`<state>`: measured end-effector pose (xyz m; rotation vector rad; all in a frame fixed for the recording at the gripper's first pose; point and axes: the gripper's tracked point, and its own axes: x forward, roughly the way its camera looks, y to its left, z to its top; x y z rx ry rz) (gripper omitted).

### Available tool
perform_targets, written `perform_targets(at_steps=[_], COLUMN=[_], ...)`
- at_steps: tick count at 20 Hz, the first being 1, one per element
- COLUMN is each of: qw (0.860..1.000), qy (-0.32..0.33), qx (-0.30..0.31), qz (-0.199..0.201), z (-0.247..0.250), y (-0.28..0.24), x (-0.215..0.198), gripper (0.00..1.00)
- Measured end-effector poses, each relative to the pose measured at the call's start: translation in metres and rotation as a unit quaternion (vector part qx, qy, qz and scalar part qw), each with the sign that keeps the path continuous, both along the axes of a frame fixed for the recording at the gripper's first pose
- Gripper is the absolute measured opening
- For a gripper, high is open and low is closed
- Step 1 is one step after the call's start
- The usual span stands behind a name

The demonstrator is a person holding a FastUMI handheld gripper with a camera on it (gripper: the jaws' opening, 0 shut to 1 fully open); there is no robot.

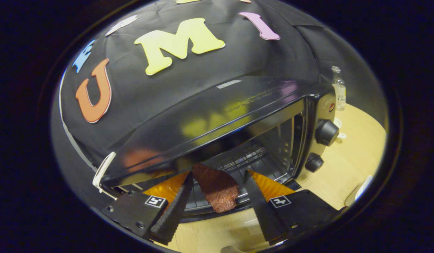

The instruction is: Open the toaster oven, put the food inside, and close the toaster oven door.

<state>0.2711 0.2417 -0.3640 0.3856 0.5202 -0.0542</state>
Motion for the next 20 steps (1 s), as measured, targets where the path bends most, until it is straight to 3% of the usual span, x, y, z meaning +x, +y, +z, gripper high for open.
perform_targets(at_steps=[13, 20], qw=[0.99, 0.976], qy=[0.011, 0.019], qx=[-0.083, -0.155], qz=[0.109, 0.151], z=[0.041, 0.038], y=[-0.032, -0.072], x=[-0.124, -0.198], gripper=[0.95, 0.96])
